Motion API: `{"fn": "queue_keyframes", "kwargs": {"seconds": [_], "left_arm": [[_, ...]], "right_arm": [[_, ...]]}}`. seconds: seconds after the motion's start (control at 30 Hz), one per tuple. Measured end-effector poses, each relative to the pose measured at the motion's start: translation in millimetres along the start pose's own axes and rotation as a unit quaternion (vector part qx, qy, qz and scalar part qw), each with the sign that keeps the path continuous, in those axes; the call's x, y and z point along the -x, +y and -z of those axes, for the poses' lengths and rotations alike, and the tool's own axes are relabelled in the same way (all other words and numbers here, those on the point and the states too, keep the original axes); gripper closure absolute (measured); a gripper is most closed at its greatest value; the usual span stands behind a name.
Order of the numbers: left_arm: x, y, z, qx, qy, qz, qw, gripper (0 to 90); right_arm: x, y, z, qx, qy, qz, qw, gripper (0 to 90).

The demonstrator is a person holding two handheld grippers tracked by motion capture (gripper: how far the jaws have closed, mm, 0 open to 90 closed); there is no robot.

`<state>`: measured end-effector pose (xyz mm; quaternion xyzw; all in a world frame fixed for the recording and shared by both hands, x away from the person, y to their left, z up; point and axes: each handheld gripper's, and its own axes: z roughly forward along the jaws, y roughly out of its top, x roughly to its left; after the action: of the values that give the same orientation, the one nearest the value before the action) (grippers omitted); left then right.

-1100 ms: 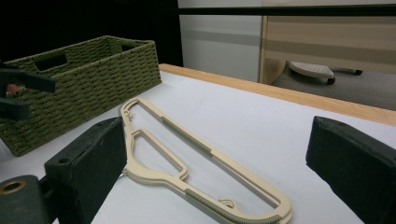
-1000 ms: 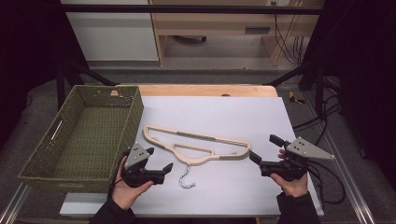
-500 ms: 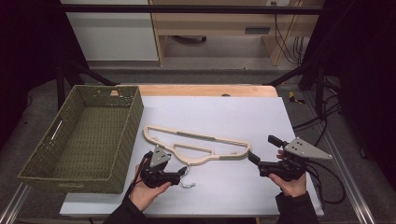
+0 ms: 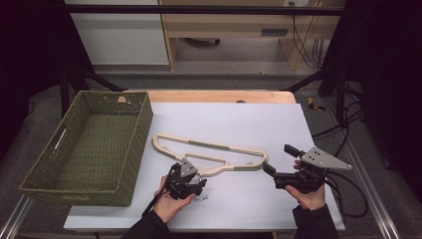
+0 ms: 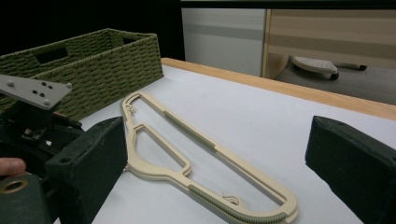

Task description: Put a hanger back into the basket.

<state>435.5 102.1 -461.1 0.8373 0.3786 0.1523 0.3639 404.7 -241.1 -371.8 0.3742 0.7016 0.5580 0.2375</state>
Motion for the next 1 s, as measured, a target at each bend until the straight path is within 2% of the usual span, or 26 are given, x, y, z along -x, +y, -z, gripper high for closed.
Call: {"fn": "queue_keyframes", "kwargs": {"seconds": [0.07,0.23,0.4,0.47,0.6,0.63,0.8,0.93,1.0], "left_arm": [[-0.1,-1.5,-4.1,-0.008,0.004,0.000,1.0000,58.0],[-0.5,-3.9,-10.0,-0.014,0.008,0.015,0.9998,65.0],[-0.2,-5.2,-12.9,-0.020,0.004,0.028,0.9994,74.8],[0.5,-5.4,-13.7,-0.023,0.013,0.025,0.9993,75.8],[1.2,-5.1,-13.5,-0.020,0.016,0.040,0.9989,78.4],[1.2,-4.9,-12.7,-0.022,0.019,0.032,0.9991,78.4],[4.9,-3.5,-10.8,-0.021,0.033,0.022,0.9990,80.6],[6.5,-2.4,-8.4,-0.017,0.039,0.027,0.9988,81.8],[5.8,-1.2,-5.6,-0.020,0.044,0.021,0.9986,82.1]], "right_arm": [[-0.5,-0.3,-0.4,-0.002,0.001,0.000,1.0000,6.0],[-0.7,-0.8,-1.7,-0.005,0.002,0.001,1.0000,6.0],[-1.7,-1.8,-4.6,-0.008,0.003,0.001,1.0000,6.1],[-2.0,-2.1,-5.0,-0.009,0.004,0.000,1.0000,6.1],[-3.9,-3.5,-8.6,-0.013,0.006,-0.001,0.9999,6.2],[-3.9,-3.5,-8.6,-0.013,0.006,-0.001,0.9999,6.2],[-9.0,-8.2,-20.3,-0.029,0.015,0.005,0.9995,6.7],[-15.4,-13.4,-32.4,-0.045,0.021,0.013,0.9987,7.2],[-16.8,-14.7,-35.3,-0.051,0.023,0.018,0.9983,7.3]]}}
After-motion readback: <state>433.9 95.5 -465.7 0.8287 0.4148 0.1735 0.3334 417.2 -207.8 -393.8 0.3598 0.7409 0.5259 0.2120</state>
